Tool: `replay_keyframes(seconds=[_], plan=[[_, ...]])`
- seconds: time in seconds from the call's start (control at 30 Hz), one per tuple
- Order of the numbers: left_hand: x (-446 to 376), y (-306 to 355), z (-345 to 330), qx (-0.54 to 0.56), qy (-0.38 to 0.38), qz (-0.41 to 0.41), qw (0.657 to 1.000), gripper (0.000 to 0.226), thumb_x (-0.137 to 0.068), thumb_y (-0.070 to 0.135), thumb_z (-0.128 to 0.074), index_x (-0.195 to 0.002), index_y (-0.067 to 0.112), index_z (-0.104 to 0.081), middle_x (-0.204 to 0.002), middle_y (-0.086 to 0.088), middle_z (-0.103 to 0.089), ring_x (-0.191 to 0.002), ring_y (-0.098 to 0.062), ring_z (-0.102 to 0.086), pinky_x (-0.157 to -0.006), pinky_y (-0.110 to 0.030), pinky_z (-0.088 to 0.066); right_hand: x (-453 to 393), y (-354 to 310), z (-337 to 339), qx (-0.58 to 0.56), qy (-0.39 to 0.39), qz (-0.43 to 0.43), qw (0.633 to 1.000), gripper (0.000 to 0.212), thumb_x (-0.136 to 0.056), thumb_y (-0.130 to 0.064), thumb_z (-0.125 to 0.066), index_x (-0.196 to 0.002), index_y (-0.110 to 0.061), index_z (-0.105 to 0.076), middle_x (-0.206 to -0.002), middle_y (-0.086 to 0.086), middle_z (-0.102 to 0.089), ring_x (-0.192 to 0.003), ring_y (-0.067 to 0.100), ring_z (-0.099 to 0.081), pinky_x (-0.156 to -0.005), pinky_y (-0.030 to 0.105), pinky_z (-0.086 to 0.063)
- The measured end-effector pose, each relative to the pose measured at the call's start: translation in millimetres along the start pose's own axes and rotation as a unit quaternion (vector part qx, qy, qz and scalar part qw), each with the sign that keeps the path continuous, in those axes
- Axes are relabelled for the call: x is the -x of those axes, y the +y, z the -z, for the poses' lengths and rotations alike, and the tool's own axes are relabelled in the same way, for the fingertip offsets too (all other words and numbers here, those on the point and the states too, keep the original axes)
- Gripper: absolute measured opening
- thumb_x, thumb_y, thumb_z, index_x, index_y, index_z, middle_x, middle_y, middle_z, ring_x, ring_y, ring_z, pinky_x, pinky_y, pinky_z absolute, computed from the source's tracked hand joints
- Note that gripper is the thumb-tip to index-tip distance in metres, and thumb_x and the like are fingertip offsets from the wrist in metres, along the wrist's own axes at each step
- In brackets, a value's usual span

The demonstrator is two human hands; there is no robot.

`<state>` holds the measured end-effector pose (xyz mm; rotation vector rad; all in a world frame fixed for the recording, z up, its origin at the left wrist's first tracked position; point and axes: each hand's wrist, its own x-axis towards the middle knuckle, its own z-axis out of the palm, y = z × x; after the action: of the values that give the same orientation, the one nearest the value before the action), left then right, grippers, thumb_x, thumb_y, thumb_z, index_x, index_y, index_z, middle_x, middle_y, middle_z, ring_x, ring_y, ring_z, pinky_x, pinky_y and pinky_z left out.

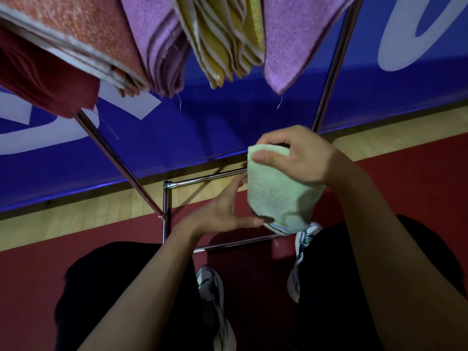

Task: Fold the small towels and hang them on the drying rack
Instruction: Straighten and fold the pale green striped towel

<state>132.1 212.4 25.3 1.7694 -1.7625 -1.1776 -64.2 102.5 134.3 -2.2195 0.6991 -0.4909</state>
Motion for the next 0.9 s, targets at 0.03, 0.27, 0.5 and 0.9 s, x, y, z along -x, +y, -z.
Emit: replay_keyframes(seconds=[0.03,0.27,0.5,0.9], plan=[[-1.8,7.0,-2.8,0.026,0.032,-0.04,0.998,0.11,-0.079,0.044,-0.09,-0.162,0.032,-0.02,-0.161,0.016,-0.038,-0.148,0.003,-0.034,-0.118,-0.013,-0.03,-0.7,-0.9,-0.5,0.009,-0.012,-0.001,1.0,0.01,-0.095,-0.044,-0.068,-0.088,-0.039,-0.071,-0.086,-0.017,-0.074,-0.083,0.001,-0.069,-0.073,0.024,-0.051],[-1.6,34.4,1.4,0.122,0.065,-0.053,0.989,0.039,-0.087,0.038,-0.084,-0.123,0.028,-0.072,-0.119,0.012,-0.076,-0.115,-0.004,-0.069,-0.106,-0.034,-0.053,-0.8,-4.2,1.7,0.029,-0.047,-0.008,0.998,0.018,-0.093,-0.051,-0.067,-0.09,-0.035,-0.076,-0.085,-0.016,-0.075,-0.082,0.001,-0.069,-0.074,0.025,-0.051],[10.1,50.8,-8.2,0.269,-0.056,0.019,0.961,0.041,-0.074,0.017,-0.082,-0.111,0.029,-0.068,-0.098,0.017,-0.077,-0.094,0.005,-0.07,-0.081,-0.014,-0.051,-2.6,-0.4,3.6,0.008,-0.025,-0.014,1.0,0.021,-0.094,-0.049,-0.067,-0.089,-0.031,-0.076,-0.081,-0.009,-0.074,-0.076,0.003,-0.068,-0.067,0.027,-0.05],[42.2,52.5,33.8,0.67,-0.011,0.024,0.742,0.069,-0.026,0.024,-0.099,-0.091,0.004,-0.083,-0.087,-0.013,-0.078,-0.076,-0.028,-0.076,-0.069,-0.035,-0.063,10.3,39.7,-5.4,-0.076,-0.004,-0.318,0.945,0.09,-0.1,-0.07,-0.01,-0.128,-0.007,-0.067,-0.132,0.024,-0.064,-0.119,0.034,-0.063,-0.115,0.039,-0.036]])
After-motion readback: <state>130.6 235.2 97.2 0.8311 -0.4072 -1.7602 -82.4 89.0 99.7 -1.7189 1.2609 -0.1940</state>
